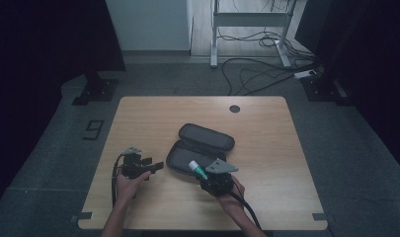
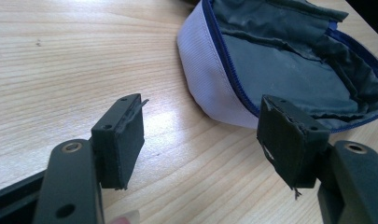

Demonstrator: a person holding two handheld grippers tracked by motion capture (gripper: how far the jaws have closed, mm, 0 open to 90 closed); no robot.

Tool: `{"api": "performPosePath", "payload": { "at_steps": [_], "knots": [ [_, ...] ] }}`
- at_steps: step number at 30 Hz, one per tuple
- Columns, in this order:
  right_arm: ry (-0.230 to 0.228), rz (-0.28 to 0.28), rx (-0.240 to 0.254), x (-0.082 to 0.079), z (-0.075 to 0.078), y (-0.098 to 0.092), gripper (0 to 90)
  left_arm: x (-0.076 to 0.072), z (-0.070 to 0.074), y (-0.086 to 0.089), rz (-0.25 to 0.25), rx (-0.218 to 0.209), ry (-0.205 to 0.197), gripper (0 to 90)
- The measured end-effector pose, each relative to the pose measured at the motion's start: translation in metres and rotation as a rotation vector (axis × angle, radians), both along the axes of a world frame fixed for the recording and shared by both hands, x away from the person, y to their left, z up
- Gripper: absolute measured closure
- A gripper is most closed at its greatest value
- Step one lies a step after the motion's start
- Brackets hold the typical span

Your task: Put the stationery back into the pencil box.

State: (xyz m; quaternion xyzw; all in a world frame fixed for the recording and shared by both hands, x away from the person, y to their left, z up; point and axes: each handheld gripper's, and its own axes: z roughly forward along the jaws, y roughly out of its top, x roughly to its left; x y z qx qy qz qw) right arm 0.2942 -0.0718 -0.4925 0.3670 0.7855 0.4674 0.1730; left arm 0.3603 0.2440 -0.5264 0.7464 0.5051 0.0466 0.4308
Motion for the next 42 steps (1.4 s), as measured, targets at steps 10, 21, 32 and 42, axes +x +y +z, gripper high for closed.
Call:
{"api": "performPosePath", "payload": {
  "at_steps": [10, 21, 32, 42],
  "knots": [
    [0.016, -0.053, -0.047, 0.03, 0.006, 0.004, 64.8, 0.001, 0.001, 0.006, -0.007, -0.001, -0.003, 32.0],
    [0.049, -0.094, -0.074, 0.06, 0.004, 0.016, 64.7, -0.001, 0.003, 0.008, -0.012, -0.024, -0.001, 32.2],
    [0.092, -0.135, -0.115, 0.085, -0.007, 0.017, 64.7, -0.001, 0.003, 0.009, -0.011, -0.037, 0.003, 32.3],
    [0.124, -0.141, -0.145, 0.09, -0.018, 0.018, 64.6, 0.0, 0.001, 0.013, 0.001, -0.026, 0.003, 32.4]
  ]
}}
